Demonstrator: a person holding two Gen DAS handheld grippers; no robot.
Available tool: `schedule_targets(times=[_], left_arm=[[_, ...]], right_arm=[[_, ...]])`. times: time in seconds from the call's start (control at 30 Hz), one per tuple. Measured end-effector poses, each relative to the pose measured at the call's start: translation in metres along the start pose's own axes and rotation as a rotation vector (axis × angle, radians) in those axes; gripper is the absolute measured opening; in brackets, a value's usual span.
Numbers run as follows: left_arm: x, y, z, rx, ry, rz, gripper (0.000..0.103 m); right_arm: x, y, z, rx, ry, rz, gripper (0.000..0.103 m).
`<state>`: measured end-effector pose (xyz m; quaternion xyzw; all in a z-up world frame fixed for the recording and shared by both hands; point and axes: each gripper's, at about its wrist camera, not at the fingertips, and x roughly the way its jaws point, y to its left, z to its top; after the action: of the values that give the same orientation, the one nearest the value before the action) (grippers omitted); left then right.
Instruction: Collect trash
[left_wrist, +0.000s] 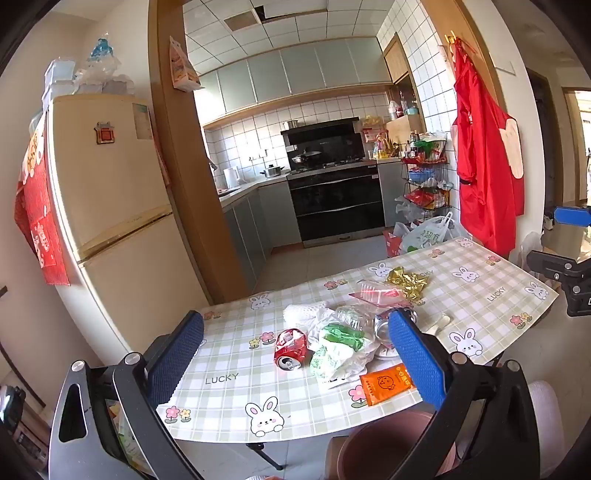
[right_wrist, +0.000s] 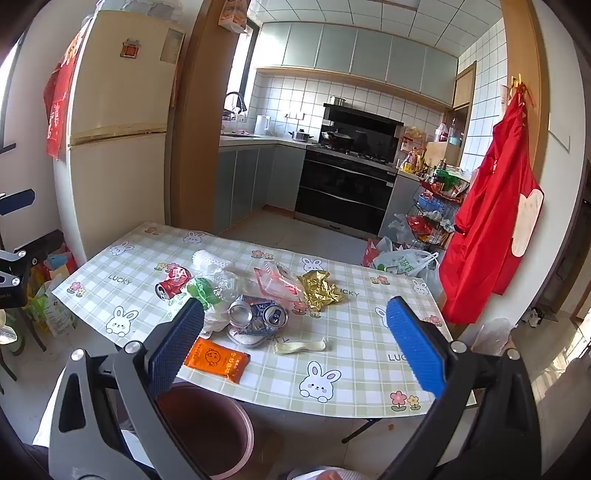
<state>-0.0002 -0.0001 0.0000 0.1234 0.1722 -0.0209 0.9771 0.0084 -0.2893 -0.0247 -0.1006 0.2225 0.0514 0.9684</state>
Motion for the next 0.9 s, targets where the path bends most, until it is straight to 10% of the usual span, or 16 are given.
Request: schedule_targets(times=[0.9], left_arm=[[0.0035,0.0015,-0.007,0.008,0.011,-0.002,0.098]], right_arm=[[0.0,-0.0009,0.0001,-0.002,0.007,-0.001,0.097]])
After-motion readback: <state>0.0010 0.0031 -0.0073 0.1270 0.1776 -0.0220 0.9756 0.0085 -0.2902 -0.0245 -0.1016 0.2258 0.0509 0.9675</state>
